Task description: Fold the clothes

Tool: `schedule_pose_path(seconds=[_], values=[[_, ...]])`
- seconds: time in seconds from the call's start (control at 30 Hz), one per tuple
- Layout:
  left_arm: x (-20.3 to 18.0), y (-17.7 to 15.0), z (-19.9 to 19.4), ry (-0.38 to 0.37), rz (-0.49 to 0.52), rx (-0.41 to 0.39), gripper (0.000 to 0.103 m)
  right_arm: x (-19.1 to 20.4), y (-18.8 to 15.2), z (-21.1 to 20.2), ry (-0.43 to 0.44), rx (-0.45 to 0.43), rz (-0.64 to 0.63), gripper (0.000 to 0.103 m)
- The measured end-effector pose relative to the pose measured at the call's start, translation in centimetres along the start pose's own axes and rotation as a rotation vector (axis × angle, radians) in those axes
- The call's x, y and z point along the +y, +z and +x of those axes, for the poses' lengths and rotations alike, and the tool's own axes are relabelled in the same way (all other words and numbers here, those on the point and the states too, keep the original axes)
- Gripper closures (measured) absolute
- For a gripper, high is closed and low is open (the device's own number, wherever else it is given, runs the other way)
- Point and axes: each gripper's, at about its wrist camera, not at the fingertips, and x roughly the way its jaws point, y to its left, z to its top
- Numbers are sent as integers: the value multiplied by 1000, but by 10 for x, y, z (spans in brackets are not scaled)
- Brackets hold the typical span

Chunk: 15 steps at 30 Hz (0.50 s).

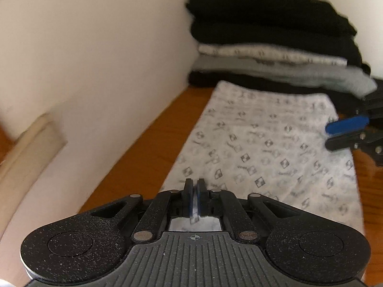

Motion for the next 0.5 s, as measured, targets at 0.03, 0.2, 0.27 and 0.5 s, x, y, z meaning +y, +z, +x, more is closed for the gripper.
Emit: schedule_pose_path(seconds=[0.03,0.2,0.27,0.5], values=[[1,2,5,7,-5,-1,100,-5,0,-1,4,2,6,82],[6,7,11,35,-22,9,100,-25,-10,-9,8,-21,50,82],[4,9,10,50,-12,22,100,-25,-12,-11,8,-25,55,82],[18,15,-73,108,-37,-43,67,7,-2,-32,12,-117,59,62]])
